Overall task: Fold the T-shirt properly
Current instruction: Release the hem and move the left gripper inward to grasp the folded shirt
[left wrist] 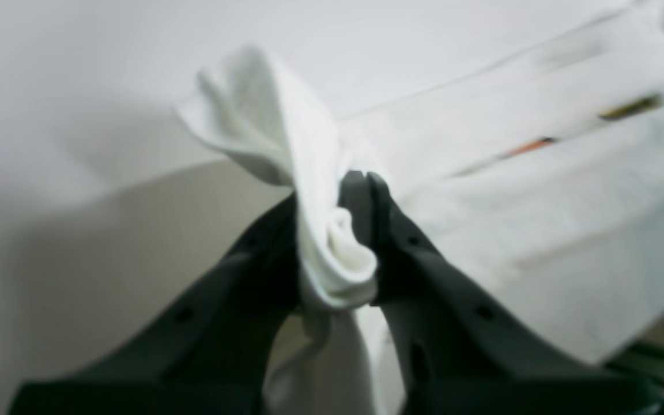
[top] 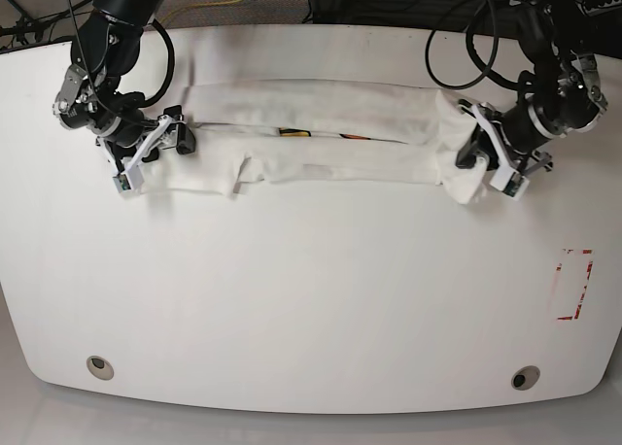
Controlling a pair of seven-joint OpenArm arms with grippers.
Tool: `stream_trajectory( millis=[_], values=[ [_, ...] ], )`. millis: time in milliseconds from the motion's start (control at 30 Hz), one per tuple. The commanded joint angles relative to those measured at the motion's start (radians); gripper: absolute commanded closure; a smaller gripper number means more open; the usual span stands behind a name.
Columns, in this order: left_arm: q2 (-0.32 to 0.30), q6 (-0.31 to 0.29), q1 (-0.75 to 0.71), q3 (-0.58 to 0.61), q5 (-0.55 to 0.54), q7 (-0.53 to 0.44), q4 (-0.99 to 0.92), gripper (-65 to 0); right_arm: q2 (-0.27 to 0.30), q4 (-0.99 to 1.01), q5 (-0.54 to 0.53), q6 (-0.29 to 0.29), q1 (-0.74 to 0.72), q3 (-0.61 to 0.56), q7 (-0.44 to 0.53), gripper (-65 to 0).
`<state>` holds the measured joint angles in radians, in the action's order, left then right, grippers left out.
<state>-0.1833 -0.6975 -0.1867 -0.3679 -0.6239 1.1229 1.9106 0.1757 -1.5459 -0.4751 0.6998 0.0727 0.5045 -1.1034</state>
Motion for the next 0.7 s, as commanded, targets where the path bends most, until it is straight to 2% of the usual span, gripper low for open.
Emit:
stream_trajectory(
  millis=[0, 133, 400, 667],
  values=[
    [0.041, -0.001, 0.026, 0.056, -0.038, 0.039, 0.017, -0.3, 0.002, 0.009, 0.019, -0.002, 0.008, -0.051, -0.019, -45.8],
    [0.113, -0.001, 0.074, 0.108, -0.034, 0.069, 0.008, -0.4, -0.002, 0.009, 0.019, -0.002, 0.009, -0.070, -0.016, -45.8],
    [0.238, -0.001, 0.125, 0.252, 0.128, 0.070, 0.000, -0.4, -0.005, 0.009, 0.017, -0.002, 0.005, -0.071, -0.016, -45.8],
    [0.270, -0.001, 0.129, 0.306, 0.146, 0.070, -0.078, -0.7, -0.005, 0.008, 0.017, -0.002, 0.003, -0.071, -0.016, -45.8]
  ],
)
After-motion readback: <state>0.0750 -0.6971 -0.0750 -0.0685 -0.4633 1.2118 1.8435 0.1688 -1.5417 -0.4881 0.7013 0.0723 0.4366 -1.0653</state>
